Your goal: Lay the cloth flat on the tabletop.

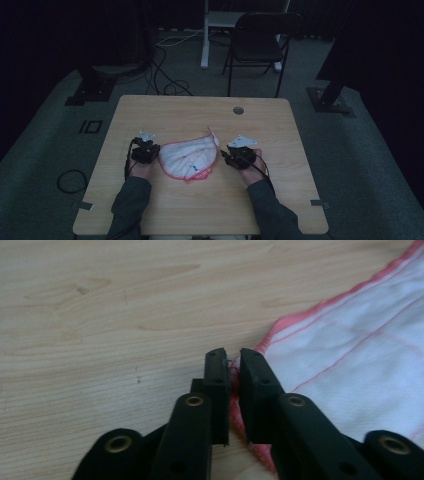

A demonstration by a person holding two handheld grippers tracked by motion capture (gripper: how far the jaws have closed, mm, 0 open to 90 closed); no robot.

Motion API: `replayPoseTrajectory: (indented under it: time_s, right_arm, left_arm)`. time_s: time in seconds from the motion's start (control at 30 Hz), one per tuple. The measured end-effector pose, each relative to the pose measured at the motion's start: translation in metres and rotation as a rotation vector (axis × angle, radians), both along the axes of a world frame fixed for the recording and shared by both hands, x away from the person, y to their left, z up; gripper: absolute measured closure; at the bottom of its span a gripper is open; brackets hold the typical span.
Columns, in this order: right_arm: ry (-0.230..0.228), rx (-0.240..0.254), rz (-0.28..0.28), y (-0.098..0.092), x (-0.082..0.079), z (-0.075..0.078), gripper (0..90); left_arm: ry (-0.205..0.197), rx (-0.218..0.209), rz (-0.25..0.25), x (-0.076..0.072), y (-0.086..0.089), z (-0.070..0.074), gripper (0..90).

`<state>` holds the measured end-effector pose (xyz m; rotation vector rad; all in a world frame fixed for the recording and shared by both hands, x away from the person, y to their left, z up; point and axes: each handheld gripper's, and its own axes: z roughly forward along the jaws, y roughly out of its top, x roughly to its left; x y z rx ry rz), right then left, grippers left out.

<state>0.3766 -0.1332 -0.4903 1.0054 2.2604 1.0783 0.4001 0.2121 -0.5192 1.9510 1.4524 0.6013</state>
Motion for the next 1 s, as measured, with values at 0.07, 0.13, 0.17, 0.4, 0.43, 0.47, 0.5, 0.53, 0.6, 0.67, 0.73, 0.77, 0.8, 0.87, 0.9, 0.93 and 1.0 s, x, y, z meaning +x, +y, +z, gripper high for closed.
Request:
replayPoseTrajectory:
  time_s: [0.07, 0.13, 0.17, 0.4, 0.43, 0.47, 0.5, 0.53, 0.6, 0.67, 0.73, 0.77, 0.8, 0.87, 0.9, 0.93, 1.0]
  right_arm:
    - [0.003, 0.000, 0.019, 0.005, -0.003, -0.002, 64.2]
    - [0.005, -0.002, 0.036, 0.010, -0.006, -0.003, 64.2]
    - [0.007, -0.001, 0.047, 0.014, -0.008, -0.004, 64.2]
    - [0.023, -0.006, 0.132, 0.041, -0.024, -0.014, 62.5]
    - [0.025, -0.009, 0.144, 0.046, -0.026, -0.015, 62.3]
    - [0.026, -0.009, 0.154, 0.050, -0.027, -0.017, 62.0]
    - [0.028, -0.012, 0.166, 0.054, -0.029, -0.017, 61.3]
    - [0.032, -0.013, 0.180, 0.059, -0.031, -0.019, 60.6]
    - [0.036, -0.021, 0.203, 0.066, -0.035, -0.021, 59.8]
    - [0.039, -0.026, 0.226, 0.073, -0.038, -0.023, 59.4]
    - [0.046, -0.031, 0.246, 0.081, -0.041, -0.027, 59.3]
    - [0.049, -0.030, 0.254, 0.085, -0.042, -0.028, 59.3]
    - [0.051, -0.029, 0.259, 0.087, -0.043, -0.029, 59.3]
    - [0.053, -0.031, 0.280, 0.095, -0.046, -0.030, 58.8]
    - [0.053, -0.031, 0.292, 0.099, -0.047, -0.031, 58.3]
    - [0.056, -0.034, 0.297, 0.102, -0.048, -0.032, 57.4]
    - [0.061, -0.041, 0.305, 0.110, -0.049, -0.034, 54.9]
  left_arm:
    - [-0.026, -0.010, -0.009, -0.005, -0.002, 0.004, 80.2]
    - [-0.056, -0.006, -0.034, -0.013, -0.007, 0.013, 78.6]
    - [-0.062, -0.009, -0.038, -0.015, -0.008, 0.015, 77.7]
    - [-0.091, -0.034, -0.095, -0.033, -0.020, 0.025, 76.1]
    - [-0.089, -0.033, -0.104, -0.036, -0.022, 0.025, 76.1]
    - [-0.089, -0.036, -0.110, -0.038, -0.024, 0.025, 76.2]
    - [-0.089, -0.047, -0.118, -0.042, -0.026, 0.024, 76.6]
    - [-0.086, -0.046, -0.127, -0.045, -0.027, 0.024, 77.1]
    - [-0.086, -0.052, -0.140, -0.049, -0.030, 0.022, 77.6]
    - [-0.081, -0.065, -0.151, -0.055, -0.031, 0.021, 77.7]
    - [-0.074, -0.073, -0.165, -0.060, -0.033, 0.018, 77.6]
    - [-0.074, -0.069, -0.169, -0.062, -0.034, 0.016, 77.6]
    - [-0.071, -0.066, -0.175, -0.066, -0.034, 0.014, 77.6]
    - [-0.067, -0.074, -0.180, -0.071, -0.033, 0.011, 77.6]
    - [-0.065, -0.073, -0.180, -0.073, -0.032, 0.009, 77.6]
    - [-0.063, -0.073, -0.176, -0.074, -0.031, 0.008, 77.6]
    - [-0.059, -0.083, -0.167, -0.078, -0.028, 0.005, 77.6]
